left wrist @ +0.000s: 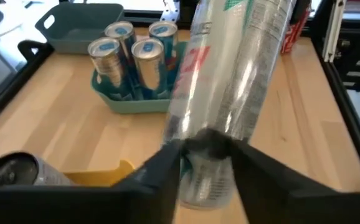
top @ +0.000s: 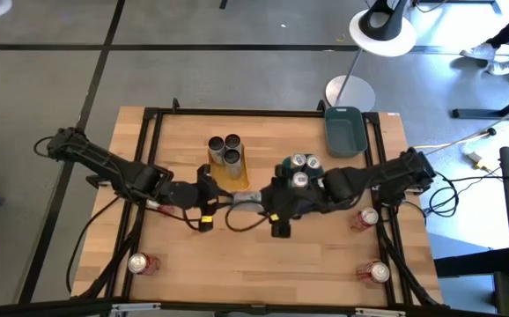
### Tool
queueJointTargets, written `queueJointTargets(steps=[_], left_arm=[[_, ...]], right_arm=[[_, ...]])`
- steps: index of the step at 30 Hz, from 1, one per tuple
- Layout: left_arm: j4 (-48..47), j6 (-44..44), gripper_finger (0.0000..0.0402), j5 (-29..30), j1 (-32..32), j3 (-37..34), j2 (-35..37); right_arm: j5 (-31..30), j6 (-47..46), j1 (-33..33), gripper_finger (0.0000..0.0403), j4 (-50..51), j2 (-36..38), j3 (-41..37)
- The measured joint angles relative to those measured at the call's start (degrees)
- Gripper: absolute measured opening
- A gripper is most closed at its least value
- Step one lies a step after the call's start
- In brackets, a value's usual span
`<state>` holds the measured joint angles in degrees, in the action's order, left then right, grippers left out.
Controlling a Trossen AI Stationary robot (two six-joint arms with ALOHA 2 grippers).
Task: Sort soda cans
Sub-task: Put the white-pink soda can into the yellow bin
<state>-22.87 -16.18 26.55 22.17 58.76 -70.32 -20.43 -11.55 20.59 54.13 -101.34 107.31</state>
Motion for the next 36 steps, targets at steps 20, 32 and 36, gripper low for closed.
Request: queueJointTargets(steps=[20, 32, 36], left_arm=[[-5.53, -6.35, 0.0003, 4.01, 2.32, -0.06, -3.41], [-26.55, -15.55, 0.0001, 6.26, 6.54, 1.73, 8.42], [-29.65, -17.71, 0.0004, 7.78, 7.6, 1.56, 11.96]], right_arm=[[-0.74, 15.9, -3.12, 0.0245, -22.38, -4.92, -0.34], [-2.41, 16.03, -9.25, 0.0245, -25.59, -9.12, -0.37], [-3.1, 13.64, -11.03, 0.0245, -23.57, -11.38, -0.41]])
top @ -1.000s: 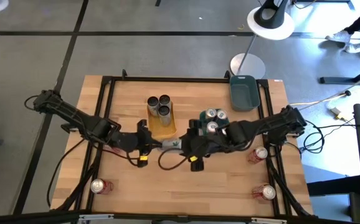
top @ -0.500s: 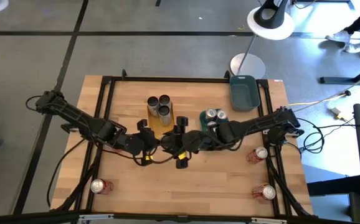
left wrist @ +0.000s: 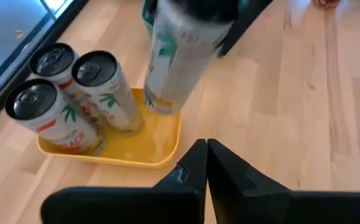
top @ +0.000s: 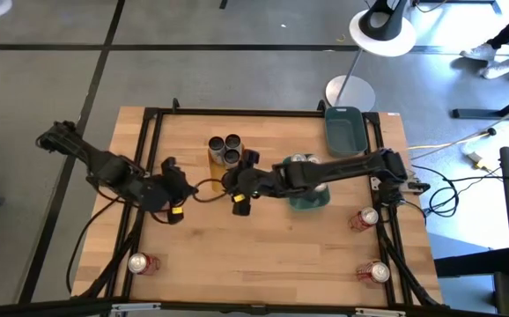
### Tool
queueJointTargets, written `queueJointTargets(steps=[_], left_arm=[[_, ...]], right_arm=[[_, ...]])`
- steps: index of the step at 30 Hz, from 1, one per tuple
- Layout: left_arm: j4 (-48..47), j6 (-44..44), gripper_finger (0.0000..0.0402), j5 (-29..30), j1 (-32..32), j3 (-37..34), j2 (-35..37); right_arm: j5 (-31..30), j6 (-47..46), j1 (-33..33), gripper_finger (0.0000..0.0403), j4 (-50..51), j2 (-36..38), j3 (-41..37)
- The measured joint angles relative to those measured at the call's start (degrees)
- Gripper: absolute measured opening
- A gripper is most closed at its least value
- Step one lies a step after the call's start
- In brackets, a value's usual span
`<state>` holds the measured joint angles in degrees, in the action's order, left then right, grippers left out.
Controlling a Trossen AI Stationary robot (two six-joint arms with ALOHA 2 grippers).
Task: Sort soda cans
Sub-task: Put the white-pink soda can into the yellow bin
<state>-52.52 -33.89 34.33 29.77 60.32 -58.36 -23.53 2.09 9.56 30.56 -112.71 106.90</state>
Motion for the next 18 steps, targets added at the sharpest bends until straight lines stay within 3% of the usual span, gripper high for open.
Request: queueJointTargets(steps=[18], left_arm=[[-0.04, -0.87, 0.001, 0.02, 0.25, -1.26, 0.23]], right_arm=[[0.43, -11.85, -4.94, 0.0245, -5.77, -5.92, -3.02]])
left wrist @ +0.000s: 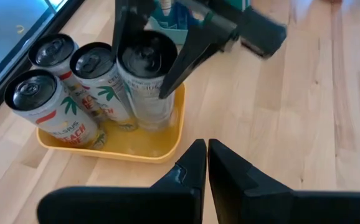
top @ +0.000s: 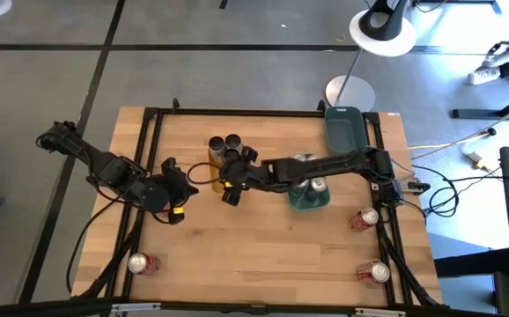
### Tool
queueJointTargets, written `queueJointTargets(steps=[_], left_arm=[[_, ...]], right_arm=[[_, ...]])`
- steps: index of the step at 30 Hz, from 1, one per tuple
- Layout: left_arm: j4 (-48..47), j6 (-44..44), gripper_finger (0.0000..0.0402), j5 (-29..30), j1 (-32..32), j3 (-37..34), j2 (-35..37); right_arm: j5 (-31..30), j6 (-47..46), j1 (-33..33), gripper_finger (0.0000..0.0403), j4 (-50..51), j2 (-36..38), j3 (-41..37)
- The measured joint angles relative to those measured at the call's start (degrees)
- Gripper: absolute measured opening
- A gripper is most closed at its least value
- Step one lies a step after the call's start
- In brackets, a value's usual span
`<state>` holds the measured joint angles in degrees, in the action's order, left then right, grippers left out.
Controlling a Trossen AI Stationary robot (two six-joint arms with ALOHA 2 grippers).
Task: Sort soda cans
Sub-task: Put the white-pink soda can into the yellow bin, then adjust the green bin
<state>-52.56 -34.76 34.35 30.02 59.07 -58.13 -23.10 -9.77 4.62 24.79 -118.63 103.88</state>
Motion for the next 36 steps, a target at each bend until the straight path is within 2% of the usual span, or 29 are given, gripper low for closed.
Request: queueJointTargets(steps=[6, 14, 16, 21, 25, 30, 36], left_arm=[[0.57, 0.66, 0.0011, 0.0, 0.0, 0.0, -0.05], [1.92, 1.4, 0.0011, 0.0, 0.0, 0.0, -0.05], [2.22, 1.47, 0.0011, 0.0, 0.0, 0.0, -0.05], [2.22, 1.6, 0.0011, 0.0, -0.02, 0.0, -0.05], [2.22, 1.62, 0.0011, 0.0, -0.02, 0.0, -0.05], [2.23, 1.63, 0.0011, 0.0, -0.04, 0.0, -0.05], [2.26, 1.75, 0.0011, 0.35, -0.07, 0.0, -0.05]], right_arm=[[-1.3, -6.36, -0.79, 0.0245, -4.7, 0.04, -5.84], [-0.82, -9.09, -1.79, 0.0245, -9.57, -0.15, -9.46], [-0.87, -9.02, -1.77, 0.0257, -9.59, -0.15, -9.64], [-0.51, -7.67, -1.77, 0.0322, -9.46, -0.15, -9.79], [-0.56, -6.1, -1.74, 0.0357, -9.78, 0.44, -9.89], [-0.16, -4.74, -1.03, 0.0368, -8.37, 4.13, -9.93], [-0.69, -3.71, 1.37, 0.037, 0.2, 11.05, -9.88]])
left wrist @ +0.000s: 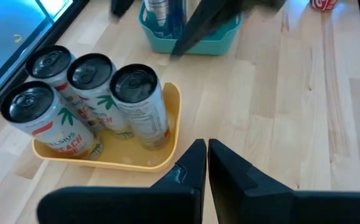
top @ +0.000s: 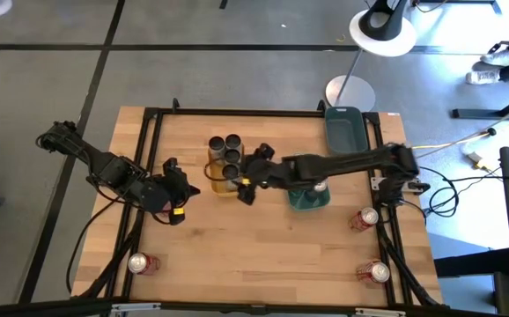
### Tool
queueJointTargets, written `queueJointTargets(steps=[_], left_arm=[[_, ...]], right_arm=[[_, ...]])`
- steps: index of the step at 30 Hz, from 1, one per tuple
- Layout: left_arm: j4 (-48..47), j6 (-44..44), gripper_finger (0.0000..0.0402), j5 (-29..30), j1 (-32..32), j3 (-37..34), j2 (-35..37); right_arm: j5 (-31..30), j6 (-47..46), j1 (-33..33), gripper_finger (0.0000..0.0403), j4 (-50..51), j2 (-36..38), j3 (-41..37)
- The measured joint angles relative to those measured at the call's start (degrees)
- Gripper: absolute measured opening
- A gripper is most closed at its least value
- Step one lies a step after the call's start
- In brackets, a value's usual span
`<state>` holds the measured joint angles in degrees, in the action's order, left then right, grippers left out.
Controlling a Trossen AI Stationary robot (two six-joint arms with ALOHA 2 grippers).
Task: Sort soda cans
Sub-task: Adjust the green bin
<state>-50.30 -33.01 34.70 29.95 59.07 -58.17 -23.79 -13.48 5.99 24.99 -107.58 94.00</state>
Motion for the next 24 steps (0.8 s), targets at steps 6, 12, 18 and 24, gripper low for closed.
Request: queueJointTargets(steps=[6, 12, 18, 24], left_arm=[[-0.04, 0.0, 0.0011, 0.59, 0.0, 0.0, -0.01], [-0.07, 0.0, 0.0011, 1.16, 0.0, 0.02, -0.02], [-0.02, 0.0, 0.0011, 2.65, 0.0, 0.02, -0.07], [-0.05, 0.52, 0.0011, 3.25, 0.0, 0.02, -0.07]], right_arm=[[-0.12, -8.55, 2.46, 0.037, 17.46, 9.4, 0.07], [-4.11, -23.53, 3.8, 0.0371, 43.85, 16.77, 0.11], [-5.08, -38.21, 5.41, 0.0371, 65.55, 19.91, -0.06], [-3.68, -42.97, 6.23, 0.0371, 65.08, 25.0, -7.23]])
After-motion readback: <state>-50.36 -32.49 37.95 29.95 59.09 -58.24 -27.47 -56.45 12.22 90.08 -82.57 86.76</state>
